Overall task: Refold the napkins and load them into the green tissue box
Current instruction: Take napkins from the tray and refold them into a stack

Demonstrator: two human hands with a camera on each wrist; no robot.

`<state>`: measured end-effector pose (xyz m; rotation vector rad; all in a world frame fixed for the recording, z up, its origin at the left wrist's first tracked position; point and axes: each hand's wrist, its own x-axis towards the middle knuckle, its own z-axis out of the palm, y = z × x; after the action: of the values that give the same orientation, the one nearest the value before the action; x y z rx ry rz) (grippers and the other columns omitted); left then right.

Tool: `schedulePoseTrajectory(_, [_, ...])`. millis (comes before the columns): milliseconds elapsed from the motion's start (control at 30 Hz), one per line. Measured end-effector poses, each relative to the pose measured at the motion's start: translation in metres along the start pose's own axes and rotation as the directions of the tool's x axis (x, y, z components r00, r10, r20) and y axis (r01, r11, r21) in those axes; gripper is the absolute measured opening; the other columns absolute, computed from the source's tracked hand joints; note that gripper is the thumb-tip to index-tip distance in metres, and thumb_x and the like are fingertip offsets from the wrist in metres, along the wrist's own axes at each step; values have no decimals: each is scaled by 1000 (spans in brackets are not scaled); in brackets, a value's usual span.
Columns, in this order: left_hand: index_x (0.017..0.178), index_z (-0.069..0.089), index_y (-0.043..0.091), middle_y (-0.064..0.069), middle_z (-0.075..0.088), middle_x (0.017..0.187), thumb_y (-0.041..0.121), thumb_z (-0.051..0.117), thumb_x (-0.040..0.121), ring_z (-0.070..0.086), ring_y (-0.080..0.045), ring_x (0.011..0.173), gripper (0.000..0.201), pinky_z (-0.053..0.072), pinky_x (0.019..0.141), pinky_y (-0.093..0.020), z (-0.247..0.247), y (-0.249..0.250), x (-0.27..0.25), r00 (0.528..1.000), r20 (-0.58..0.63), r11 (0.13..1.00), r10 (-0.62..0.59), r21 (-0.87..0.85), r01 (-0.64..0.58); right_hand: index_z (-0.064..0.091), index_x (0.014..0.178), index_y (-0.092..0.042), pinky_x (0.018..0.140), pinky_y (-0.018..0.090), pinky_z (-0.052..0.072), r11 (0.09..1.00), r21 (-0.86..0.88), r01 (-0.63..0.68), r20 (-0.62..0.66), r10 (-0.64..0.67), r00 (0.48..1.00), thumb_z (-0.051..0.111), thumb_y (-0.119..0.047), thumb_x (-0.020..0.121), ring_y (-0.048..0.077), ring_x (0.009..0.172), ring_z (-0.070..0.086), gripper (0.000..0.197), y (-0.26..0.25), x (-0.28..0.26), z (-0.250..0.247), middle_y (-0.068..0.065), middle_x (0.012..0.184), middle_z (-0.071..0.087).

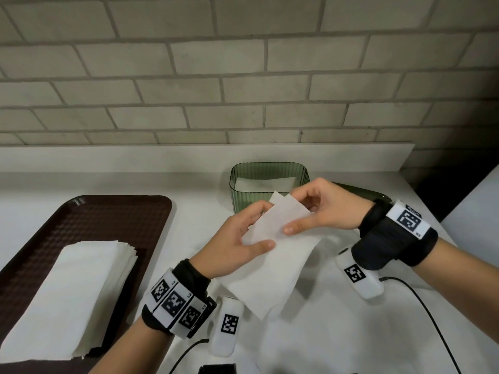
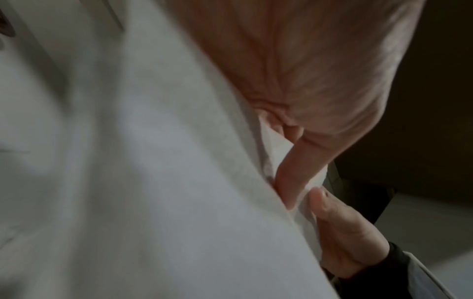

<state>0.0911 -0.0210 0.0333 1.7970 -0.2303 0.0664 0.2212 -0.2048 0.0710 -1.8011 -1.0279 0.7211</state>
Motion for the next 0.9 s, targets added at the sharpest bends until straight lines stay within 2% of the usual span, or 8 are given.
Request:
schedulePoseTrajectory(133, [126,37,24,-18,72,101,-1,76,80,71,-31,87,65,59,73,-46,-5,-4,2,994,-57,994,-94,-67,90,73,96,3,72,34,61,995,92,-24,-164,39,986,84,-1,64,24,79,73,34,7,5,-1,13,90,76])
schedulePoseTrajectory(233, [124,40,17,-15,67,114,-1,80,75,73,-14,82,66,59,65,-30,-24,-14,15,969,-236,997,-73,12,78,71,100,4,78,39,60,990,137,-19,-404,73,912,85,-9,61,23,80,72,44,18,20,-13,14,93,76])
schedulePoseTrajectory(300, [120,42,12,-7,66,104,0,79,76,65,-1,63,58,51,56,-17,-45,-18,36,912,-410,986,23,163,48,67,107,2,84,45,58,993,114,10,-551,55,833,82,-6,70,27,87,70,40,22,34,-25,16,98,73])
schedulePoseTrajectory(400, [117,40,15,-9,62,69,0,71,83,58,-20,53,49,50,52,-28,-72,-13,73,825,-541,964,164,265,-19,55,107,-14,76,35,55,995,-94,26,-670,-83,738,74,-11,82,24,78,66,32,25,56,-41,7,86,68])
schedulePoseTrajectory(500, [120,39,17,-15,54,62,2,65,82,51,-24,53,48,46,53,-31,-86,-13,107,795,-531,867,293,498,13,45,103,-18,67,33,50,959,-280,-38,-713,-181,677,64,-12,86,28,71,60,26,34,76,-48,14,80,63])
schedulePoseTrajectory(600, [126,37,21,-22,50,65,-1,60,84,51,-30,59,52,46,58,-35,-86,-27,126,871,-428,782,241,617,87,37,100,-22,65,34,47,918,-368,-145,-690,-166,704,57,-12,89,28,65,59,25,53,88,-50,13,84,66])
schedulePoseTrajectory(800, [144,29,22,-3,45,65,2,60,88,52,-21,64,66,48,69,-32,-82,-68,139,942,-329,709,-63,650,274,29,101,-25,78,35,26,793,-494,-358,-632,-44,774,54,-17,90,26,67,58,28,89,95,-51,3,70,69])
schedulePoseTrajectory(900, [138,41,20,-2,51,78,9,54,89,57,-29,95,52,42,97,-43,-78,-69,141,940,-276,601,-200,723,340,34,106,-22,79,36,24,718,-578,-387,-590,-41,806,56,-22,89,26,74,58,27,92,95,-48,0,70,64])
